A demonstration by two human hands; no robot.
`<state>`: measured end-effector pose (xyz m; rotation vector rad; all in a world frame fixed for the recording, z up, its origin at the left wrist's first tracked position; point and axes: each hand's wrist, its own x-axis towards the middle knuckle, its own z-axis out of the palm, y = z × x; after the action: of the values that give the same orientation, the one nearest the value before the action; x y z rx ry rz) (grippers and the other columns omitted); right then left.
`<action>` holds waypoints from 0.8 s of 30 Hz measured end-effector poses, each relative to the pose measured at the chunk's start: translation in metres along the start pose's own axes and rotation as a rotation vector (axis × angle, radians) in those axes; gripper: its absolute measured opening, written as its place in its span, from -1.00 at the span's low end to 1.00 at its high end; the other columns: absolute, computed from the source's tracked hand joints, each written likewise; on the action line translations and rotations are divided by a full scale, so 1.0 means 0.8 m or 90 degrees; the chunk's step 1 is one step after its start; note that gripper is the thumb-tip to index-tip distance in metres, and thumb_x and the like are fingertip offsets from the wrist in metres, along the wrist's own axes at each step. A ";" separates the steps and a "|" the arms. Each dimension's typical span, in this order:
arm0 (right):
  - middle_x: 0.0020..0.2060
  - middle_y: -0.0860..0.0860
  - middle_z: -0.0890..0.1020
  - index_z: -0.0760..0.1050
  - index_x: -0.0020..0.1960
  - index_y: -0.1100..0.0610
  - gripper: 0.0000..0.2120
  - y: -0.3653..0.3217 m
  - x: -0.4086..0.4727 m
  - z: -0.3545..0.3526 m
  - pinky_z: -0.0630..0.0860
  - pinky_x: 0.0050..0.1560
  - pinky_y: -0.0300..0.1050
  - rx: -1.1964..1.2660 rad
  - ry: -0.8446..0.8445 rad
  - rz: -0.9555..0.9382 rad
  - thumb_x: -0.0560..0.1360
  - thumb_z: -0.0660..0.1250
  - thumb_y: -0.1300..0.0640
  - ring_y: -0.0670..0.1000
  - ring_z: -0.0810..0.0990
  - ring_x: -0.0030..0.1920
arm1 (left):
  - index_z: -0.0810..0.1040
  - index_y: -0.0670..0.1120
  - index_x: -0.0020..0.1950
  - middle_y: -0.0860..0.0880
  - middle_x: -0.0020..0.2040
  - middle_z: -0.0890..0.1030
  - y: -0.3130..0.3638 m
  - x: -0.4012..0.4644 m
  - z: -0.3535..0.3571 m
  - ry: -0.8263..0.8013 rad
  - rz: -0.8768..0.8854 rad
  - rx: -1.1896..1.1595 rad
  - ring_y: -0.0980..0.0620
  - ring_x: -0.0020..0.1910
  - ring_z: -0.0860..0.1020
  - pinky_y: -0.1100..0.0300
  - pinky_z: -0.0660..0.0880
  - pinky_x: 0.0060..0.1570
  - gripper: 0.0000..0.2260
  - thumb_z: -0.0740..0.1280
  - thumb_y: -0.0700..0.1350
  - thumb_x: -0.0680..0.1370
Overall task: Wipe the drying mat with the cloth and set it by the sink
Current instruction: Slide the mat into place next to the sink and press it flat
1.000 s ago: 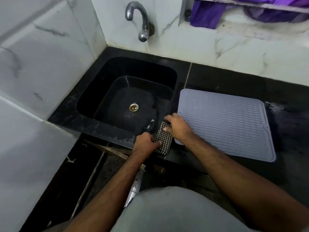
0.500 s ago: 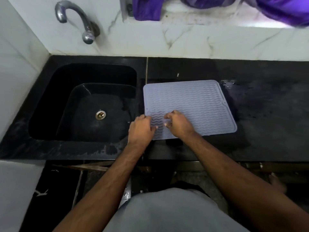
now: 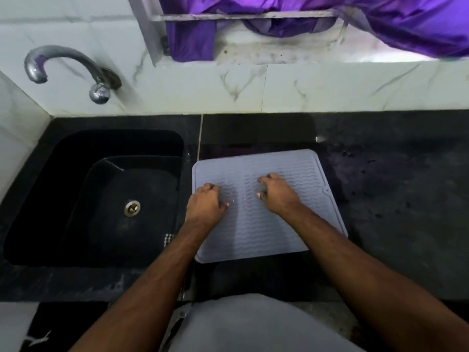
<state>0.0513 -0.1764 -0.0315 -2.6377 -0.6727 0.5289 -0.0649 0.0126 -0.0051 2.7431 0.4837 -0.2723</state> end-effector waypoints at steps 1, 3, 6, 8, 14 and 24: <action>0.26 0.12 0.44 0.45 0.40 0.11 -0.60 0.006 0.009 -0.004 0.46 0.29 0.13 -0.005 -0.001 0.001 0.58 0.33 0.08 0.15 0.48 0.26 | 0.39 -0.11 0.51 -0.12 0.47 0.42 0.003 0.011 -0.005 -0.009 0.003 0.010 -0.14 0.42 0.41 -0.01 0.39 0.37 -0.49 0.34 0.05 0.61; 0.25 0.13 0.45 0.46 0.38 0.12 -0.61 0.015 0.032 -0.018 0.46 0.28 0.15 -0.012 0.002 0.005 0.58 0.33 0.07 0.16 0.47 0.27 | 0.34 -0.11 0.55 -0.12 0.53 0.35 0.008 0.040 -0.018 -0.020 0.007 0.023 -0.13 0.47 0.36 -0.01 0.34 0.41 -0.46 0.33 0.04 0.62; 0.28 0.14 0.45 0.46 0.38 0.14 -0.61 0.025 0.065 -0.036 0.45 0.31 0.15 -0.014 0.004 0.025 0.59 0.33 0.07 0.19 0.47 0.29 | 0.29 -0.09 0.59 -0.09 0.59 0.29 0.012 0.080 -0.032 -0.012 0.005 0.010 -0.12 0.53 0.31 0.01 0.29 0.45 -0.43 0.33 0.03 0.62; 0.31 0.12 0.42 0.41 0.44 0.13 -0.59 0.032 0.088 -0.048 0.45 0.31 0.16 -0.026 0.009 0.036 0.61 0.29 0.08 0.20 0.47 0.31 | 0.24 -0.07 0.62 -0.07 0.62 0.24 0.011 0.106 -0.035 -0.013 0.011 0.020 -0.11 0.54 0.29 0.01 0.27 0.47 -0.44 0.30 0.01 0.65; 0.32 0.10 0.41 0.38 0.47 0.11 -0.59 0.047 0.136 -0.056 0.50 0.24 0.18 -0.046 0.031 0.035 0.63 0.26 0.15 0.17 0.47 0.26 | 0.45 -0.06 0.45 -0.11 0.34 0.46 -0.008 0.140 -0.011 0.017 0.006 0.068 -0.13 0.28 0.46 -0.05 0.45 0.20 -0.65 0.23 -0.07 0.67; 0.01 -0.05 0.37 0.41 -0.06 -0.03 -0.90 0.031 0.106 -0.078 0.35 -0.30 -0.07 -0.028 0.198 0.050 0.62 0.21 0.13 0.00 0.46 -0.25 | 0.64 0.08 0.00 0.09 0.07 0.52 -0.003 0.151 -0.038 0.192 -0.014 -0.079 0.01 0.19 0.41 0.00 0.21 0.22 -0.88 0.31 0.04 0.63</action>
<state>0.1567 -0.1686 -0.0109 -2.7133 -0.4911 0.1188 0.0494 0.0615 -0.0075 2.6680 0.5860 0.1646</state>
